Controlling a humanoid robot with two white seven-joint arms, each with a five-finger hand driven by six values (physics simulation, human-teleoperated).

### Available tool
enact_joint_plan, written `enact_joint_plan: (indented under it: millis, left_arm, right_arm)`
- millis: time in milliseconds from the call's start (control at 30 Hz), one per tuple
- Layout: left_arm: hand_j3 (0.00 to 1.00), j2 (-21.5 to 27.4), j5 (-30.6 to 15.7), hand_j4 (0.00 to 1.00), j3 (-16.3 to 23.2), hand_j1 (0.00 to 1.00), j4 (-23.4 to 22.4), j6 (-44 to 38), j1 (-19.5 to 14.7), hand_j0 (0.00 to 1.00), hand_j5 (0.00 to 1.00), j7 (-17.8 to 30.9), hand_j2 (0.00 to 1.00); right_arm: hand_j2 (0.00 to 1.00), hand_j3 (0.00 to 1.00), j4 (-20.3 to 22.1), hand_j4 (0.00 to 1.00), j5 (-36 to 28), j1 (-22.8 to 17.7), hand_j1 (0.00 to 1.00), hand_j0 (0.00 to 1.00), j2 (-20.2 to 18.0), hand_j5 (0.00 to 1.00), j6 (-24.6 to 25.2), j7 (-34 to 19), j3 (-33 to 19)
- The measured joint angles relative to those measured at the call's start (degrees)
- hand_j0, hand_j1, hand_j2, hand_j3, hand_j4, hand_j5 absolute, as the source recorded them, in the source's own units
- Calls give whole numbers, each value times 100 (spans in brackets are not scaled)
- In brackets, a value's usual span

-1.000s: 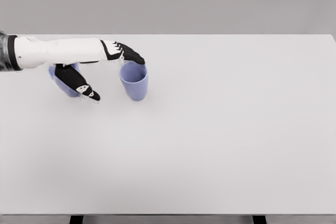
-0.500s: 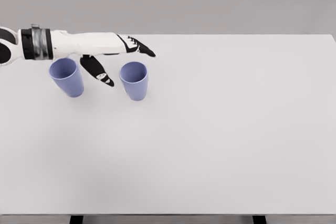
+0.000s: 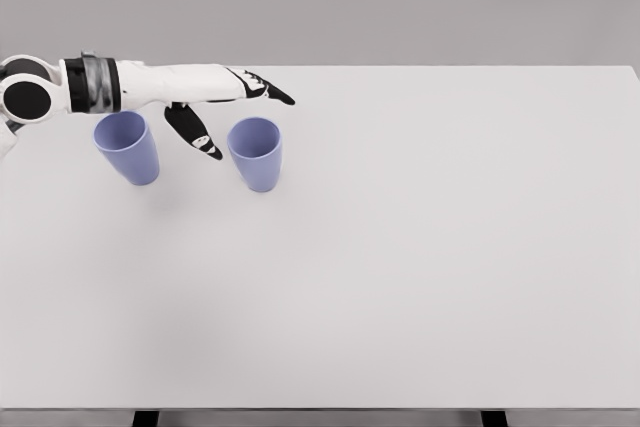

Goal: Place the right cup on the left cup with left arm

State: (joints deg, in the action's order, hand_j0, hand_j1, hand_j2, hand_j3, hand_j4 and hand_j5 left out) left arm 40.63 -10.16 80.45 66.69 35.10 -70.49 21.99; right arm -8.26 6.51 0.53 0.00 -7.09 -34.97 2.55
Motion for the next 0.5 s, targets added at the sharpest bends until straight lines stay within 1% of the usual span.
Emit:
enact_joint_plan:
  millis: [67, 133, 200, 267, 400, 500]
  left_arm:
    - [100, -30, -8, 100, -4, 100, -151, 0, 9, 100, 100, -7, 100]
    - [100, -67, 6, 100, -4, 100, -319, 1, 132, 100, 100, -20, 100]
    - [100, -119, 26, 100, -2, 100, -409, 0, 158, 100, 100, -27, 100]
    - [100, -209, 121, 100, -5, 100, -453, 0, 167, 100, 100, -33, 100]
    - [100, -325, 215, 100, -64, 100, -480, 1, 378, 100, 100, -41, 100]
    - [100, -364, 240, 100, -112, 100, -485, 0, 395, 100, 100, -44, 100]
  right_arm:
    - [100, 100, 1, 100, 0, 0, 100, 100, 0, 100, 0, 0, 0]
    - [100, 100, 1, 100, 0, 0, 100, 100, 0, 100, 0, 0, 0]
    - [100, 100, 1, 100, 0, 0, 100, 100, 0, 100, -1, 0, 0]
    - [100, 100, 1, 100, 0, 0, 100, 100, 0, 100, 0, 0, 0]
    - [100, 100, 1, 100, 0, 0, 100, 100, 0, 100, 0, 0, 0]
    - [100, 100, 1, 100, 0, 0, 100, 100, 0, 100, -1, 0, 0]
